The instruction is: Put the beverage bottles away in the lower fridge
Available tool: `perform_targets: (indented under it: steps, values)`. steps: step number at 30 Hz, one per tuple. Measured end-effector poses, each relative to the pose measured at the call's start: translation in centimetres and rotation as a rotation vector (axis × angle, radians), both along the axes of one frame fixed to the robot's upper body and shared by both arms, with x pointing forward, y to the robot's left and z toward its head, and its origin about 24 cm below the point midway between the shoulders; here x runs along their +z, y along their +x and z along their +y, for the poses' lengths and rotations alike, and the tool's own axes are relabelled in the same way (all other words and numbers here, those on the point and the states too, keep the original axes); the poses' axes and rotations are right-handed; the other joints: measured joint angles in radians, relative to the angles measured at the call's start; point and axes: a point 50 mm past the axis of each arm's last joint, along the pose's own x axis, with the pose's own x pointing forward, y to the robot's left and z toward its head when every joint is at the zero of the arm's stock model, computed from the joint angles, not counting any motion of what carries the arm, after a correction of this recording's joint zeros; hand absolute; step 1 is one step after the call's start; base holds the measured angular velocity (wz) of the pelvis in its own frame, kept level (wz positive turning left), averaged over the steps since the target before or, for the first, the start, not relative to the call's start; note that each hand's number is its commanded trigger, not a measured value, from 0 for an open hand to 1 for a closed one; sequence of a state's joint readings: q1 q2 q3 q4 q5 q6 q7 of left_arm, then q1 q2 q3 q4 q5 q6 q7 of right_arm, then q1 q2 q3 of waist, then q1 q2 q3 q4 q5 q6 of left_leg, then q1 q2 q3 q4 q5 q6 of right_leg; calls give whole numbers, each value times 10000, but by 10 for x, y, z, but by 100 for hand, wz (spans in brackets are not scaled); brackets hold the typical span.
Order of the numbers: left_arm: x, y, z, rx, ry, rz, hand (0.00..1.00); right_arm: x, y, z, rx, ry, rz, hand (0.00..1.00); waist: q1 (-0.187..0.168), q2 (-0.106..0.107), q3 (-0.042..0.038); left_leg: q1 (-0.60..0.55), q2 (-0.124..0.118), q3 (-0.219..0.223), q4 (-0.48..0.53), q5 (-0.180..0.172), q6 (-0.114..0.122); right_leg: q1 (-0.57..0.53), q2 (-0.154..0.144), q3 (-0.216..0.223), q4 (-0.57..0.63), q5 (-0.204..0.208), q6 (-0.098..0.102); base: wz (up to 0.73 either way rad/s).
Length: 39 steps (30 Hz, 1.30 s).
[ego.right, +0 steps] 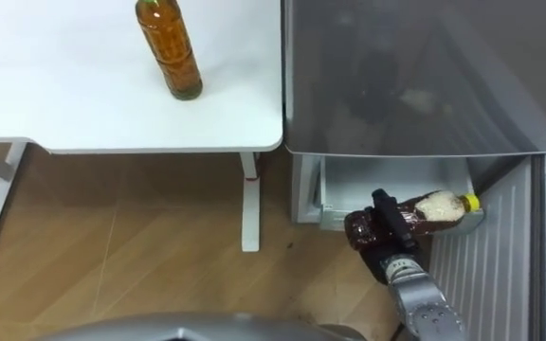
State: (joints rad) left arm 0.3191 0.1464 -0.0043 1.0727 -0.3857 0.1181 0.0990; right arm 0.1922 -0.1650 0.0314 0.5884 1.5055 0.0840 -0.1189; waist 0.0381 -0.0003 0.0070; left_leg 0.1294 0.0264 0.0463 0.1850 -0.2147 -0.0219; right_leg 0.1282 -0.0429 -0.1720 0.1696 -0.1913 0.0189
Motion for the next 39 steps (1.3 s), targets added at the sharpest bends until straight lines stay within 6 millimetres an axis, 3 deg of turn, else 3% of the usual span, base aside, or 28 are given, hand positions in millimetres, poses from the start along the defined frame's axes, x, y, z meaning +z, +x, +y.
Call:
perform_targets:
  steps: [10, 12, 15, 17, 22, 23, 24, 26, 32, 39]
  values:
    - [1, -3, 2, -779, -307, 313, 0, 11, 26, -20, -1547, 199, -743, 100, -87, 70, 7, -639, -52, -366, 419, -14, 23, -241, -91, -459, 63, -37, 18, 15]
    - [1, 8, 3, -1032, -316, 137, 0, 12, 33, -22, -1686, 300, -793, 100, -126, 157, -25, -1007, -61, -515, 598, -10, 26, -563, -101, -540, 275, -26, -8, 20]
    - [0, 14, 2, -1198, -372, 46, 0, 18, 55, -21, -1570, 324, -905, 100, -90, 248, 39, -1517, -66, -523, 821, 11, 49, -1088, -168, -588, 716, -52, -61, 2]
    - [0, 32, 3, -1362, -374, -291, 0, 22, 71, -28, -1485, 126, -892, 100, -101, 365, 12, -2058, -106, -574, 1093, 41, 95, -1577, -243, -652, 933, -67, -65, 10]
    - [2, 61, 2, -1884, -417, -917, 0, 29, 96, -32, -1296, -196, -749, 100, -88, 419, 22, -2905, -247, -613, 1259, 203, 187, -2524, -420, -671, 1309, -81, -46, 5]
    - [2, 70, 2, -1958, -401, -1108, 0, 31, 102, -33, -1323, -137, -698, 100, -93, 329, 84, -3146, -285, -613, 1245, 275, 216, -2801, -466, -650, 1448, -73, -37, 0]
    - [3, 75, 2, -2000, -378, -1224, 0, 32, 104, -35, -1390, -94, -686, 100, -79, 390, 50, -3272, -299, -608, 1256, 303, 225, -2938, -484, -635, 1518, -67, -35, 0]
    - [5, 88, 4, -2225, -272, -1496, 0, 38, 116, -36, -1540, -33, -808, 100, -20, 295, 135, -3769, -374, -593, 1249, 441, 255, -3559, -601, -630, 1778, -64, -37, 3]
    - [7, 112, 2, -2821, -237, -1805, 0, 55, 138, -46, -1668, -223, -1061, 100, 45, 269, 196, -4888, -500, -581, 1259, 667, 305, -4879, -804, -630, 2264, -23, -51, 5]
    - [12, 133, 2, -2771, -43, -2431, 0, 76, 148, -70, -1664, -896, -1532, 100, 384, 295, 355, -5911, -622, -441, 1434, 779, 382, -6104, -1010, -504, 2779, -18, -73, -2]
